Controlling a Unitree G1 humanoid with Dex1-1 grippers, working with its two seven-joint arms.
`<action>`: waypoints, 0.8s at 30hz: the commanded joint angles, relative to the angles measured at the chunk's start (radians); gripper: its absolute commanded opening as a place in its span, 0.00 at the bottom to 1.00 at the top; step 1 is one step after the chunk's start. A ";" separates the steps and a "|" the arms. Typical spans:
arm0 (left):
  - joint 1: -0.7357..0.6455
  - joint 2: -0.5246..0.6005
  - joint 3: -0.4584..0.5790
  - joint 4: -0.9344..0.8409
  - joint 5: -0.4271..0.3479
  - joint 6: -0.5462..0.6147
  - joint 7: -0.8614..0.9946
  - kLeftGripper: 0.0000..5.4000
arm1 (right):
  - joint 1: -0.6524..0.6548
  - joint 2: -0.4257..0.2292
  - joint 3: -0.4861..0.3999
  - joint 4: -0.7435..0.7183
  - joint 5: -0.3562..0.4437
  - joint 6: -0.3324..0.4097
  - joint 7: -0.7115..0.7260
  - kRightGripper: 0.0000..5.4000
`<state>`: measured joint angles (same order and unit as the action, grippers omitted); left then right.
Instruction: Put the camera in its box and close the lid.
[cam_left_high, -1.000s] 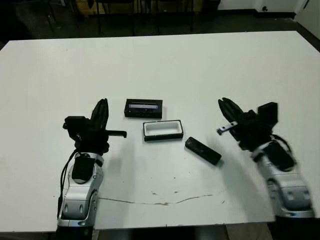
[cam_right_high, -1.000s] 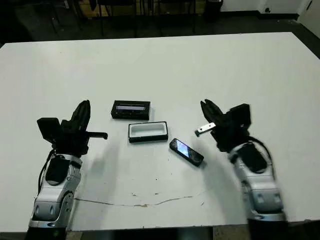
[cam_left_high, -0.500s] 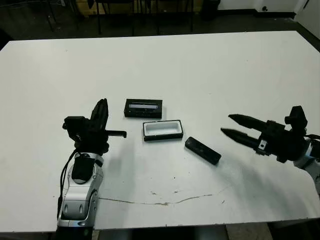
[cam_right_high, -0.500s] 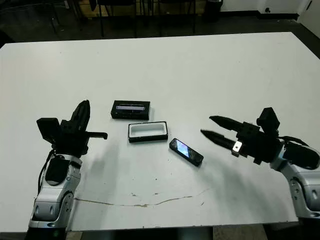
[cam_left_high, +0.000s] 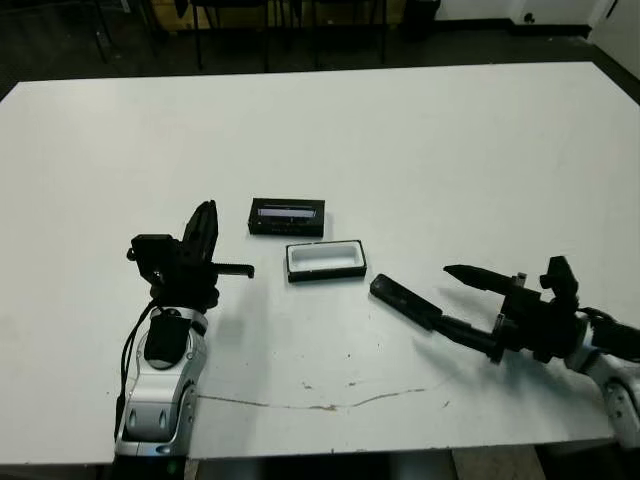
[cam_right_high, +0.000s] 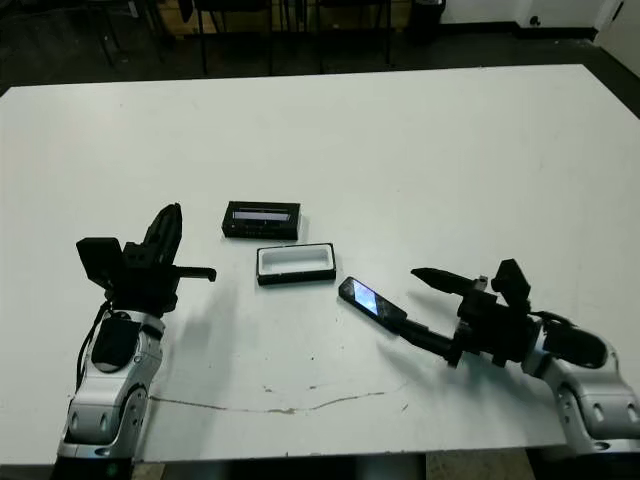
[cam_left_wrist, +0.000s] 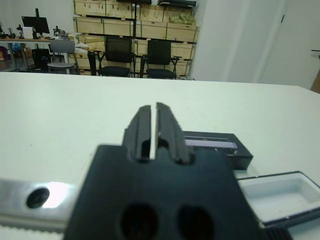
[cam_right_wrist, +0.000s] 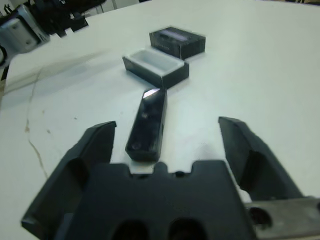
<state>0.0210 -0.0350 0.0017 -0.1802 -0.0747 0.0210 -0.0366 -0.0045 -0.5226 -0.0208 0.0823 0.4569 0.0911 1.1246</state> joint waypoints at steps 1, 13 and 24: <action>0.017 0.004 -0.004 0.004 0.010 0.013 0.007 0.00 | 0.001 0.020 0.016 0.056 -0.007 -0.009 0.020 1.00; 0.019 -0.001 -0.012 0.019 0.006 -0.005 0.006 0.00 | 0.101 0.024 0.022 -0.045 -0.107 -0.060 -0.142 1.00; 0.036 -0.001 -0.024 -0.001 0.018 0.008 0.024 0.00 | 0.210 -0.034 0.012 -0.406 -0.213 0.090 -0.367 0.71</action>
<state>0.0428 -0.0385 -0.0211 -0.1802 -0.0671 0.0119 -0.0192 0.2011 -0.5313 -0.0118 -0.3103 0.2614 0.1594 0.7610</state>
